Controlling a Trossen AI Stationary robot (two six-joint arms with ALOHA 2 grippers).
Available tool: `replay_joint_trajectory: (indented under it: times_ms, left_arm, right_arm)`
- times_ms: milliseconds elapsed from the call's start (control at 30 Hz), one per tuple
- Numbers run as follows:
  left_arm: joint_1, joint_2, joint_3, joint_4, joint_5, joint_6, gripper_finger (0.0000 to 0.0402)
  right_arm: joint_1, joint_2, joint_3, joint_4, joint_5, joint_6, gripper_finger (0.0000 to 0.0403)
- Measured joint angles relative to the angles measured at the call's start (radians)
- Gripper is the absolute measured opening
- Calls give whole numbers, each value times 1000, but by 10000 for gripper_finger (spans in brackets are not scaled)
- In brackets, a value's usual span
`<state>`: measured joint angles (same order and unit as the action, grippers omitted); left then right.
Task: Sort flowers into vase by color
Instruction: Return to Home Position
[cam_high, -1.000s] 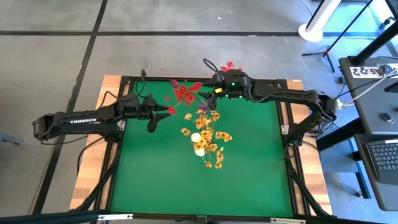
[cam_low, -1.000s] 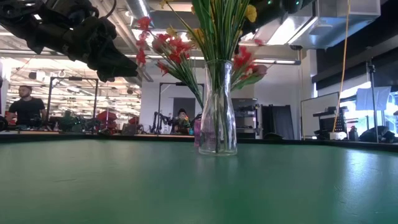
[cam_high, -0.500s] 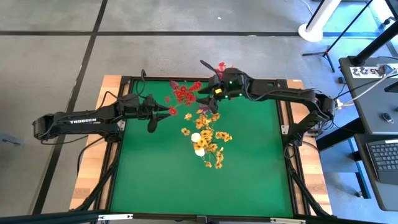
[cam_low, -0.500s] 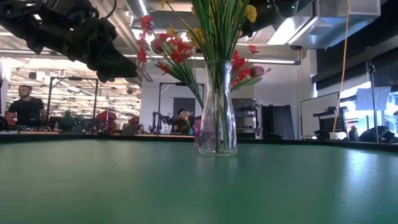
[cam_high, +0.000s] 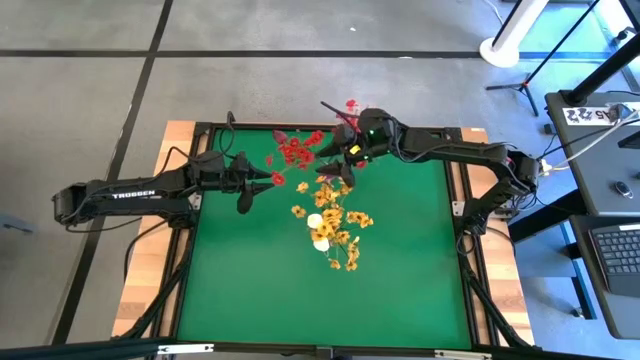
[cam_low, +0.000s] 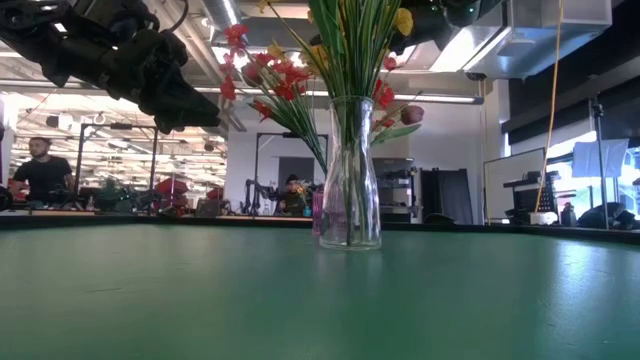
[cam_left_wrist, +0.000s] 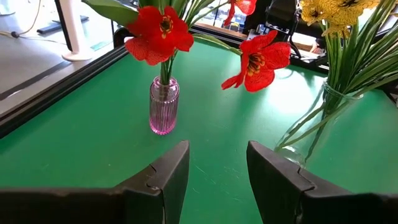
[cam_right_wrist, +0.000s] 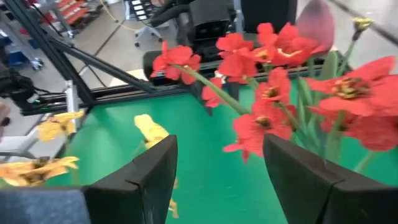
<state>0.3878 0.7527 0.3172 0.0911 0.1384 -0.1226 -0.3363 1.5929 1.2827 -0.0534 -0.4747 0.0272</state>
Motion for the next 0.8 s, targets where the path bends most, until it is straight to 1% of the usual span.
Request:
replay_joint_trajectory:
  times_ms: [167, 300, 367, 467, 700, 800]
  left_arm:
    - [0, 0, 0, -1, 0, 2, 156]
    - [0, 0, 0, -4, 0, 2, 156]
    - [0, 0, 0, -5, 0, 2, 156]
    - [0, 0, 0, -8, 0, 3, 156]
    - [0, 0, 0, -10, 0, 10, 156]
    - [0, 0, 0, -11, 0, 10, 156]
  right_arm:
    - [-8, 0, 0, -7, -13, 18, 237]
    - [-17, 0, 0, -13, 20, 4, 237]
    - [-18, 0, 0, -27, 43, -10, 230]
    - [-18, 0, 0, -33, 57, -13, 193]
    - [-18, 0, 0, -35, 63, -6, 63]
    - [-18, 0, 0, -53, 63, 20, 32]
